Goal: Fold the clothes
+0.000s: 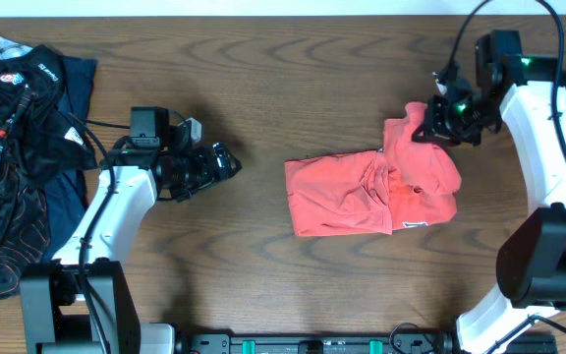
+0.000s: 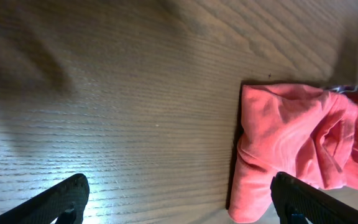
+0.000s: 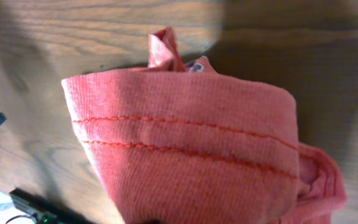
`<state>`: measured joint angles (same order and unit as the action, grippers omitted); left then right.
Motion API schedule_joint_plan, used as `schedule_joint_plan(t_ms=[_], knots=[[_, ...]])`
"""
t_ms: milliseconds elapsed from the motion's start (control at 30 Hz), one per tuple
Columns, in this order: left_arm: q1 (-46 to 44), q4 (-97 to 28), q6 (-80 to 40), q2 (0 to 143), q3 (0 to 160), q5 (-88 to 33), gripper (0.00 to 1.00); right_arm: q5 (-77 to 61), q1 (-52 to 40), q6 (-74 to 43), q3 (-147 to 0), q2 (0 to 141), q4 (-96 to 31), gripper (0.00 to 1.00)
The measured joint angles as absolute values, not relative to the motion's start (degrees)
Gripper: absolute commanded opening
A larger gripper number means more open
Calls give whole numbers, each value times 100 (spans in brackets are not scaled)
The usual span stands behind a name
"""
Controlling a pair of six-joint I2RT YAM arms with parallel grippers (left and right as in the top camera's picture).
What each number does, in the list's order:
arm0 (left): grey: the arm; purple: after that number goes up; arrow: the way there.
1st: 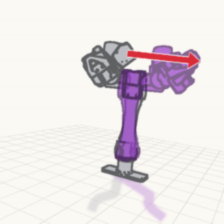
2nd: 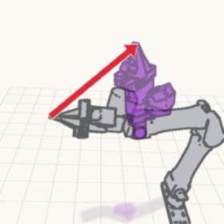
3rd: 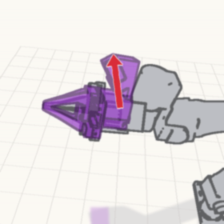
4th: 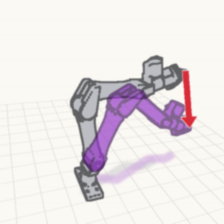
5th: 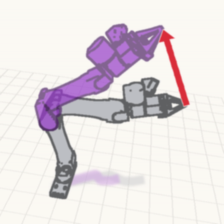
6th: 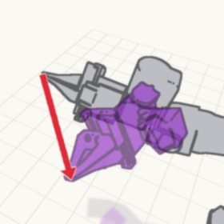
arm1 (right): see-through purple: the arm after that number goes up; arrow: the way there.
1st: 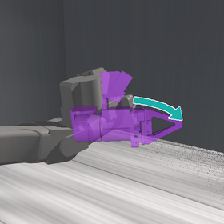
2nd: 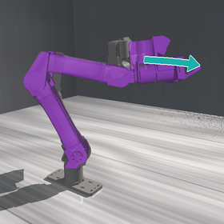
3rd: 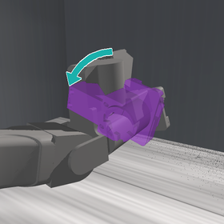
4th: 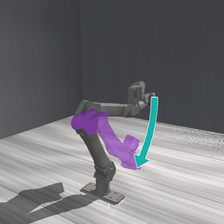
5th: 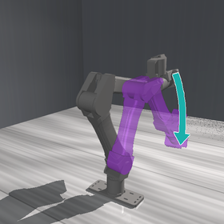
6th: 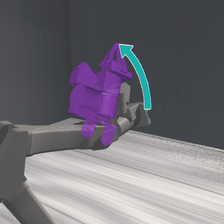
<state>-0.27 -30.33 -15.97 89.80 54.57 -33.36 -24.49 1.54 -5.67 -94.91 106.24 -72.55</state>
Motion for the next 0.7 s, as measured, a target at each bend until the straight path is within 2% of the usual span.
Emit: schedule_joint_plan(t_ms=[200, 700], knots=[[-202, -3050, -1592, 8980, 5457, -3293, 95, -2373, -187, -873, -9572, 10624, -7481, 1], [-578, -3065, -1557, 8980, 5457, -3212, 95, -2318, -1020, -1822, -9572, 10624, -7148, 1]])
